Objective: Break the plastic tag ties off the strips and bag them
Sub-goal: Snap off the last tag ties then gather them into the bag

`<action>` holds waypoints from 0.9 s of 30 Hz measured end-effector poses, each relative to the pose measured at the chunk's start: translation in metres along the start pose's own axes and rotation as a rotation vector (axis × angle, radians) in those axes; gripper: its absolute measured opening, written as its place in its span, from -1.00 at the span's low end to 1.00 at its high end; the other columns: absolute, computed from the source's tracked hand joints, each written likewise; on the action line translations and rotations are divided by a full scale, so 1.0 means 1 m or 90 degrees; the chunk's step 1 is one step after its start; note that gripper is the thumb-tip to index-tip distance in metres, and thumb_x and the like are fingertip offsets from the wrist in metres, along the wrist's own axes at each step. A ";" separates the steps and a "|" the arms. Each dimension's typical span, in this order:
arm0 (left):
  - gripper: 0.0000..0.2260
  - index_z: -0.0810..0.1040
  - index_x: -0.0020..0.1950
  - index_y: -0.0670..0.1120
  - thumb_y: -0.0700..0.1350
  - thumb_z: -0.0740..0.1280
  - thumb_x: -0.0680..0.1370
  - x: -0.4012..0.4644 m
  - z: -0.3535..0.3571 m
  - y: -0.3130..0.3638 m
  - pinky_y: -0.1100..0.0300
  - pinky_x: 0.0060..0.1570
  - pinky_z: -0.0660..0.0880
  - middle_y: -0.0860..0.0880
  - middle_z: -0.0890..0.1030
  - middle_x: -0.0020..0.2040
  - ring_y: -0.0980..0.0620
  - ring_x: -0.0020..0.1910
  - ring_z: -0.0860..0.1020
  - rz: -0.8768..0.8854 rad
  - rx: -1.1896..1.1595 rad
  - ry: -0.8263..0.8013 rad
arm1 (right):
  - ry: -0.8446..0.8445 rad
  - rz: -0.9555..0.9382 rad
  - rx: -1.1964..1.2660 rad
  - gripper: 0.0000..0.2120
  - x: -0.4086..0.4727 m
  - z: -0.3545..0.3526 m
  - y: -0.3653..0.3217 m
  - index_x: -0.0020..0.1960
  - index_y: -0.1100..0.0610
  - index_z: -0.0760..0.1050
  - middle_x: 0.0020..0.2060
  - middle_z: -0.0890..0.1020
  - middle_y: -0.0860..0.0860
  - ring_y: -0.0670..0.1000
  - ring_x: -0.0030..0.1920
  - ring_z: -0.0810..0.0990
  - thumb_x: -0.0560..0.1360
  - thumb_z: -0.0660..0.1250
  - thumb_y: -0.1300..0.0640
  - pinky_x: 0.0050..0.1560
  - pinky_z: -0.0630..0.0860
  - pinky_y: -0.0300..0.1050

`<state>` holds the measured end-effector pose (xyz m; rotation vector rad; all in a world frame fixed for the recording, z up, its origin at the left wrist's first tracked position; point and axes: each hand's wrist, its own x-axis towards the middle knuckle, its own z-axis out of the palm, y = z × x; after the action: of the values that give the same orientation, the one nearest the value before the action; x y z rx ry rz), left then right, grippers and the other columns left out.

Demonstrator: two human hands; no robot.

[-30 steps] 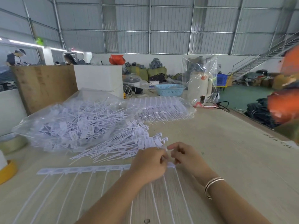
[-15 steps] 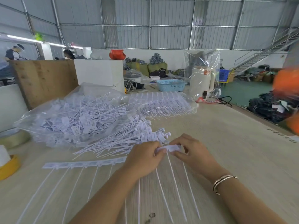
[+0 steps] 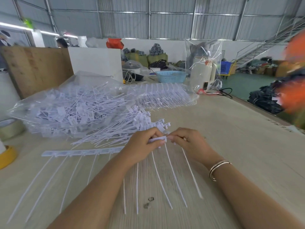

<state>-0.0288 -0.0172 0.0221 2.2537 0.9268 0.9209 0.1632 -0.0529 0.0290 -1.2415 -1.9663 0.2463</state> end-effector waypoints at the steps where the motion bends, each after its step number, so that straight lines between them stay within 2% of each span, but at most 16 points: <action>1: -0.96 0.56 -0.09 0.01 -0.05 0.35 0.53 -0.001 0.000 0.000 0.34 -0.29 0.37 0.09 0.64 -0.25 0.25 -0.31 0.53 0.003 -0.008 -0.005 | -0.006 0.022 0.028 -0.86 0.000 0.000 0.000 -0.17 0.04 0.62 -0.35 0.54 -0.20 -0.23 -0.29 0.51 0.51 0.32 0.15 -0.16 0.40 -0.30; 3: -0.96 0.56 -0.08 0.00 -0.06 0.35 0.53 -0.001 0.001 0.002 0.37 -0.27 0.39 0.07 0.65 -0.23 0.25 -0.28 0.56 0.011 -0.018 -0.006 | -0.023 0.044 0.073 -0.79 -0.001 -0.001 0.001 -0.23 -0.03 0.57 -0.38 0.57 -0.15 -0.23 -0.31 0.50 0.53 0.28 0.17 -0.18 0.40 -0.34; 6: -0.96 0.53 -0.12 0.04 -0.06 0.35 0.53 0.000 0.002 0.004 0.25 -0.22 0.43 0.03 0.65 -0.25 0.13 -0.26 0.58 0.020 -0.024 0.020 | -0.033 0.086 0.195 -0.77 -0.001 0.003 0.002 -0.22 0.02 0.57 -0.40 0.58 -0.14 -0.22 -0.39 0.46 0.55 0.25 0.21 -0.27 0.38 -0.41; 9: -0.93 0.52 -0.14 0.08 -0.07 0.35 0.53 -0.001 -0.001 0.005 0.32 -0.30 0.36 0.08 0.65 -0.26 0.08 -0.30 0.55 0.031 -0.043 0.036 | 0.099 0.203 0.408 -0.78 0.002 -0.001 0.010 -0.20 0.04 0.59 -0.38 0.64 -0.05 -0.10 -0.38 0.46 0.56 0.23 0.19 -0.32 0.38 -0.29; 10: -0.92 0.52 -0.14 0.09 -0.07 0.35 0.53 -0.002 -0.003 0.005 0.36 -0.33 0.33 0.12 0.64 -0.27 0.07 -0.31 0.53 0.027 -0.053 0.035 | 0.130 0.229 0.425 -0.81 0.003 -0.005 0.015 -0.17 0.04 0.59 -0.35 0.65 -0.03 -0.08 -0.35 0.46 0.55 0.25 0.17 -0.31 0.38 -0.26; 11: -0.91 0.52 -0.14 0.11 -0.08 0.34 0.54 -0.003 -0.003 0.005 0.38 -0.34 0.32 0.17 0.62 -0.28 0.08 -0.33 0.52 0.024 -0.056 0.032 | 0.121 0.228 0.372 -0.85 0.002 -0.009 0.020 -0.15 0.03 0.59 -0.32 0.66 -0.02 -0.10 -0.34 0.47 0.54 0.27 0.16 -0.27 0.39 -0.24; 13: -0.86 0.51 -0.14 0.14 -0.11 0.31 0.55 -0.003 -0.001 0.003 0.43 -0.35 0.31 0.26 0.57 -0.31 0.23 -0.38 0.46 0.020 -0.033 0.021 | 0.027 0.177 0.177 -0.87 -0.001 -0.009 0.028 -0.14 -0.07 0.58 -0.25 0.64 -0.05 -0.20 -0.30 0.47 0.47 0.37 0.16 -0.16 0.41 -0.26; 15: -0.83 0.50 -0.13 0.17 -0.12 0.27 0.55 -0.002 0.001 0.002 0.44 -0.35 0.30 0.30 0.52 -0.34 0.28 -0.39 0.42 0.003 -0.003 0.003 | -0.040 0.112 0.046 -0.82 -0.002 0.000 0.028 -0.16 -0.11 0.57 -0.25 0.57 -0.14 -0.28 -0.32 0.45 0.39 0.46 0.16 -0.19 0.35 -0.42; 16: -0.83 0.48 -0.11 0.18 -0.12 0.24 0.52 -0.002 0.001 0.002 0.42 -0.36 0.30 0.30 0.50 -0.34 0.27 -0.40 0.40 -0.007 0.006 -0.006 | -0.060 0.084 0.019 -0.84 -0.001 0.005 0.025 -0.13 -0.07 0.59 -0.27 0.54 -0.16 -0.28 -0.31 0.45 0.37 0.48 0.16 -0.21 0.33 -0.43; 18: -0.79 0.45 -0.06 0.16 -0.16 0.20 0.46 -0.002 0.002 0.001 0.35 -0.37 0.29 0.24 0.47 -0.32 0.23 -0.37 0.39 -0.018 0.020 -0.017 | -0.102 0.041 -0.038 -0.86 0.001 0.012 0.022 -0.06 0.06 0.62 -0.27 0.51 -0.12 -0.23 -0.27 0.46 0.38 0.47 0.13 -0.18 0.35 -0.37; 20: -0.73 0.43 0.04 0.10 -0.25 0.21 0.47 -0.002 0.001 0.000 0.24 -0.30 0.35 0.19 0.47 -0.28 0.20 -0.31 0.44 -0.013 0.043 -0.027 | -0.143 0.036 -0.090 -0.84 0.002 0.012 0.022 -0.02 0.10 0.63 -0.21 0.54 -0.01 -0.10 -0.18 0.50 0.42 0.44 0.09 -0.08 0.40 -0.21; 23: -0.67 0.34 0.15 0.09 -0.27 0.21 0.49 -0.002 0.003 0.001 0.18 -0.25 0.39 0.16 0.47 -0.18 0.13 -0.22 0.48 -0.007 0.090 -0.040 | -0.082 0.031 -0.090 -0.83 0.000 0.006 0.019 0.07 0.10 0.61 -0.15 0.57 0.02 -0.06 -0.19 0.49 0.49 0.35 0.13 -0.10 0.37 -0.23; 25: -0.61 0.28 0.27 0.03 -0.27 0.23 0.50 -0.001 0.006 0.002 0.33 -0.28 0.35 0.12 0.43 -0.04 0.13 -0.16 0.47 -0.003 0.089 -0.008 | -0.021 0.008 -0.015 -0.74 -0.002 0.004 0.014 0.17 0.06 0.53 -0.08 0.57 -0.03 -0.11 -0.15 0.52 0.49 0.35 0.20 -0.09 0.35 -0.40; 27: -0.53 0.21 0.33 0.01 -0.29 0.24 0.49 0.001 0.010 0.004 0.43 -0.22 0.36 0.09 0.35 0.11 0.18 -0.08 0.44 -0.001 0.055 0.048 | -0.030 -0.027 0.064 -0.66 -0.004 0.006 0.004 0.21 -0.01 0.46 0.00 0.56 -0.11 -0.20 -0.09 0.52 0.45 0.34 0.18 -0.05 0.33 -0.51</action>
<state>-0.0190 -0.0211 0.0193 2.3042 1.0199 0.9889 0.1626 -0.0525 0.0203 -1.1389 -1.9937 0.3515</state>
